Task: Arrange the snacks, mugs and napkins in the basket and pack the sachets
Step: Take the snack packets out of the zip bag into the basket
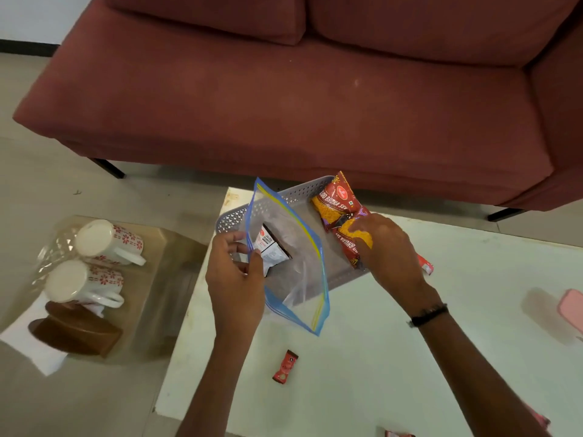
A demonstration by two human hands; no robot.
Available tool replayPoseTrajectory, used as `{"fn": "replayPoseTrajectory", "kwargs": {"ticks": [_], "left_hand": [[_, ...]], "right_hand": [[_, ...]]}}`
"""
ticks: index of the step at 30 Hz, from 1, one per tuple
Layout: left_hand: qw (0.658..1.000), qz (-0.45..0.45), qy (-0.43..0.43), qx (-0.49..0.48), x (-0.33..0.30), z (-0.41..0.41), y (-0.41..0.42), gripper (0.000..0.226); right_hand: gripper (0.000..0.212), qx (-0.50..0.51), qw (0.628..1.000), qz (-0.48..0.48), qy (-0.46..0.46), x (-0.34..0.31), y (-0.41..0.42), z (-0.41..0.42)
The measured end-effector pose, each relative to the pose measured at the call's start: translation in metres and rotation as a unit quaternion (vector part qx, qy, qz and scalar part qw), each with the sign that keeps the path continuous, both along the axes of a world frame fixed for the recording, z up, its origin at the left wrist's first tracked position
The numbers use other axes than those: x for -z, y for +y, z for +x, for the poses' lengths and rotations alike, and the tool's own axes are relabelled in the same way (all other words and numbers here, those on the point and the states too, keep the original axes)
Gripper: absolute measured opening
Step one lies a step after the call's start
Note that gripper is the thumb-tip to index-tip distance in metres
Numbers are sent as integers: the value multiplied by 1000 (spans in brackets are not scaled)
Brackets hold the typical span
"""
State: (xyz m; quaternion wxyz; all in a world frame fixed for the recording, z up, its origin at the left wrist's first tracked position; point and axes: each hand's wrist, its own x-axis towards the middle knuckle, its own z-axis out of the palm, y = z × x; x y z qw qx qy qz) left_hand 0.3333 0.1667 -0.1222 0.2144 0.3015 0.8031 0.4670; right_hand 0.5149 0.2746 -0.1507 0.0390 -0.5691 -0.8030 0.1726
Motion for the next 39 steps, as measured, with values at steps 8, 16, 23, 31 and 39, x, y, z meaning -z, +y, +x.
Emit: {"fn": "replayPoseTrajectory", "kwargs": {"ticks": [8, 16, 23, 31, 39], "left_hand": [[1000, -6, -21, 19, -10, -3, -4, 26], [999, 9, -36, 18, -2, -9, -13, 31], [999, 11, -50, 6, 1, -14, -16, 27], [999, 1, -38, -10, -4, -20, -10, 27], [1000, -12, -22, -2, -5, -12, 2, 30]], "right_hand": [[20, -55, 987, -123, 88, -21, -30, -127], [23, -7, 994, -98, -56, 79, -5, -149], [23, -62, 997, 22, -47, 61, -20, -147], [17, -146, 973, 142, 104, -49, -41, -77], [13, -149, 918, 227, 288, -119, -29, -7]]}}
